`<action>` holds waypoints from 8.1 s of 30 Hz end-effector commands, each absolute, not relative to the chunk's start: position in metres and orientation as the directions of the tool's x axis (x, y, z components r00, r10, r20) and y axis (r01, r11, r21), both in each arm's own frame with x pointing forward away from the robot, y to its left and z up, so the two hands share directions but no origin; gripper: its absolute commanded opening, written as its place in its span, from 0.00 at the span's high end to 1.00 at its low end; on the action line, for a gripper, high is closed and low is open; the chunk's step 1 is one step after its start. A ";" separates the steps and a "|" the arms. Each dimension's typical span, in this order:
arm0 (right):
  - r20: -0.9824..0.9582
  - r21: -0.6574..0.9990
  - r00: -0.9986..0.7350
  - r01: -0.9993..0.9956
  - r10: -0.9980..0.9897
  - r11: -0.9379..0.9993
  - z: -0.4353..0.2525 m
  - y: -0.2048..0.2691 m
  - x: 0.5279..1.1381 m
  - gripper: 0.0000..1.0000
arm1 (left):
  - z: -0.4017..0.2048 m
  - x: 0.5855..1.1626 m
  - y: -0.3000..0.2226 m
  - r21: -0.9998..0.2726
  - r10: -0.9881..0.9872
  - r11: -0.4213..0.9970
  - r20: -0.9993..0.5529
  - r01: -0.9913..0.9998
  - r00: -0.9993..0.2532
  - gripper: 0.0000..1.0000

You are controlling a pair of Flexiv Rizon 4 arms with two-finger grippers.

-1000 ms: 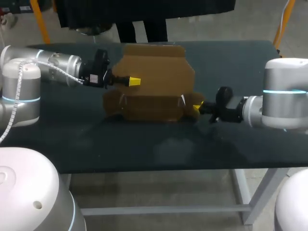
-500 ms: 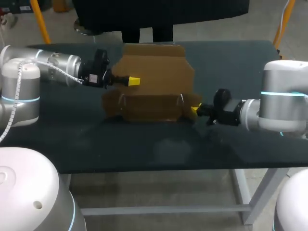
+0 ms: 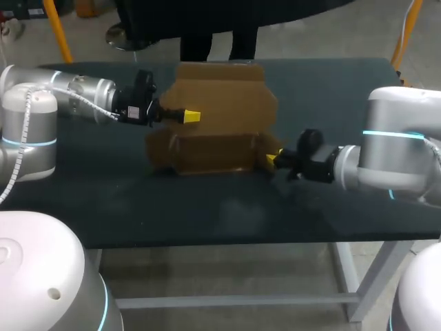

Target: Assemble the packaging by folding the flat box into shape, placing the metal phone stand inside, and closing the box properly

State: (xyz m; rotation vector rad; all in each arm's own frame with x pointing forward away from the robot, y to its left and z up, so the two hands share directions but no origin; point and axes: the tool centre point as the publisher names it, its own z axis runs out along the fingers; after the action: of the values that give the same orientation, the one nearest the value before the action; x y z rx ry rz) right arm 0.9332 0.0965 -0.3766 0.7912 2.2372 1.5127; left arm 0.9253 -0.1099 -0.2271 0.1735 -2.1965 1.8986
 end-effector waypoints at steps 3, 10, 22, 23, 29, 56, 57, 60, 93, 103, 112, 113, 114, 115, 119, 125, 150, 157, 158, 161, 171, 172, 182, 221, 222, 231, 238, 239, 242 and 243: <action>0.030 0.920 -0.775 0.267 0.632 0.285 -0.380 0.115 0.934 0.67 | -0.230 0.926 -0.112 -0.959 0.067 0.153 0.252 -0.240 -0.965 1.00; 0.032 0.916 -0.760 0.282 0.649 0.285 -0.380 0.125 0.928 0.57 | -0.230 0.926 -0.112 -0.959 0.067 0.153 0.252 -0.240 -0.965 1.00; 0.044 0.904 -0.700 0.331 0.713 0.270 -0.384 0.134 0.913 0.56 | -0.230 0.926 -0.112 -0.959 0.067 0.153 0.252 -0.240 -0.965 1.00; 0.047 0.904 -0.698 0.334 0.715 0.267 -0.384 0.133 0.912 0.56 | -0.230 0.926 -0.112 -0.959 0.067 0.153 0.252 -0.240 -0.965 1.00; 0.063 0.898 -0.640 0.370 0.765 0.236 -0.387 0.128 0.906 0.56 | -0.230 0.926 -0.112 -0.959 0.067 0.153 0.252 -0.240 -0.965 1.00; 0.137 0.901 -0.594 0.408 0.792 0.150 -0.391 0.135 0.892 0.58 | -0.230 0.926 -0.112 -0.959 0.067 0.153 0.252 -0.240 -0.965 1.00; 0.140 0.901 -0.594 0.408 0.792 0.147 -0.390 0.136 0.892 0.57 | -0.230 0.926 -0.112 -0.959 0.067 0.153 0.252 -0.240 -0.965 1.00; 0.160 0.904 -0.597 0.409 0.786 0.127 -0.388 0.136 0.892 0.57 | -0.230 0.926 -0.112 -0.959 0.067 0.153 0.252 -0.240 -0.965 1.00; 0.045 0.910 -0.697 0.324 0.715 0.258 -0.371 0.088 0.859 0.56 | -0.230 0.926 -0.112 -0.959 0.067 0.153 0.252 -0.240 -0.965 1.00; 0.014 0.913 -0.739 0.284 0.674 0.292 -0.373 0.067 0.876 0.55 | -0.230 0.926 -0.112 -0.959 0.067 0.153 0.252 -0.240 -0.965 1.00; -0.033 0.917 -0.798 0.215 0.602 0.335 -0.373 0.071 0.902 0.53 | -0.230 0.926 -0.112 -0.959 0.067 0.153 0.252 -0.240 -0.965 1.00; -0.039 0.917 -0.802 0.209 0.597 0.340 -0.373 0.073 0.905 0.53 | -0.230 0.926 -0.112 -0.959 0.067 0.153 0.252 -0.240 -0.965 1.00; -0.045 0.918 -0.811 0.197 0.583 0.345 -0.373 0.074 0.908 0.53 | -0.230 0.926 -0.112 -0.959 0.067 0.153 0.252 -0.240 -0.965 1.00; -0.047 0.918 -0.817 0.191 0.575 0.347 -0.373 0.075 0.909 0.53 | -0.230 0.926 -0.112 -0.959 0.067 0.153 0.252 -0.240 -0.965 1.00; -0.059 0.918 -0.835 0.171 0.548 0.359 -0.375 0.081 0.913 0.52 | -0.230 0.926 -0.112 -0.959 0.067 0.153 0.252 -0.240 -0.965 1.00; -0.072 0.926 -0.857 0.132 0.510 0.354 -0.376 0.089 0.914 0.51 | -0.230 0.926 -0.112 -0.959 0.067 0.153 0.252 -0.240 -0.965 1.00; -0.114 0.938 -0.868 0.067 0.484 0.341 -0.369 0.122 0.925 0.52 | -0.230 0.926 -0.112 -0.959 0.067 0.153 0.252 -0.240 -0.965 1.00; -0.109 0.949 -0.850 0.067 0.516 0.309 -0.367 0.125 0.923 0.53 | -0.230 0.926 -0.112 -0.959 0.067 0.153 0.252 -0.240 -0.965 1.00; -0.108 0.949 -0.848 0.067 0.520 0.307 -0.367 0.126 0.923 0.53 | -0.230 0.926 -0.112 -0.959 0.067 0.153 0.252 -0.240 -0.965 1.00; -0.106 0.954 -0.835 0.068 0.540 0.293 -0.366 0.128 0.922 0.52 | -0.230 0.926 -0.112 -0.959 0.067 0.153 0.252 -0.240 -0.965 1.00; -0.094 0.965 -0.771 0.085 0.629 0.247 -0.366 0.131 0.925 0.54 | -0.230 0.926 -0.112 -0.959 0.067 0.153 0.252 -0.240 -0.965 1.00; -0.095 0.966 -0.761 0.086 0.642 0.244 -0.366 0.131 0.926 0.55 | -0.230 0.926 -0.112 -0.959 0.067 0.153 0.252 -0.240 -0.965 1.00; -0.087 0.974 -0.671 0.100 0.736 0.205 -0.363 0.137 0.931 0.56 | -0.230 0.926 -0.112 -0.959 0.067 0.153 0.252 -0.240 -0.965 1.00; -0.087 0.964 -0.211 0.229 0.974 0.135 -0.367 0.147 0.953 0.55 | -0.230 0.926 -0.112 -0.959 0.067 0.153 0.252 -0.240 -0.965 1.00; -0.082 0.964 -0.211 0.230 0.974 0.131 -0.366 0.147 0.954 0.56 | -0.230 0.926 -0.112 -0.959 0.067 0.153 0.252 -0.240 -0.965 1.00; -0.106 0.955 -0.127 0.263 0.986 0.137 -0.360 0.149 0.958 0.64 | -0.230 0.926 -0.112 -0.959 0.067 0.153 0.252 -0.240 -0.965 1.00; -0.129 0.941 -0.063 0.308 0.990 0.142 -0.360 0.152 0.960 0.70 | -0.230 0.926 -0.112 -0.959 0.067 0.153 0.252 -0.240 -0.965 1.00; -0.128 0.939 -0.059 0.313 0.990 0.140 -0.360 0.152 0.960 0.71 | -0.230 0.926 -0.112 -0.959 0.067 0.153 0.252 -0.240 -0.965 1.00; -0.139 0.933 -0.040 0.329 0.990 0.144 -0.359 0.152 0.960 0.73 | -0.230 0.926 -0.112 -0.959 0.067 0.153 0.252 -0.240 -0.965 1.00; -0.145 0.929 -0.030 0.340 0.989 0.146 -0.359 0.153 0.960 0.74 | -0.230 0.926 -0.112 -0.959 0.067 0.153 0.252 -0.240 -0.965 1.00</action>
State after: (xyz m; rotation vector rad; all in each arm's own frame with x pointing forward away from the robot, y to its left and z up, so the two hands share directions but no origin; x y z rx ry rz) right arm 0.9564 0.1393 -0.3645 1.1337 1.8726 1.3431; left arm 0.9252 -0.1096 -0.2276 0.1728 -2.1955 1.8981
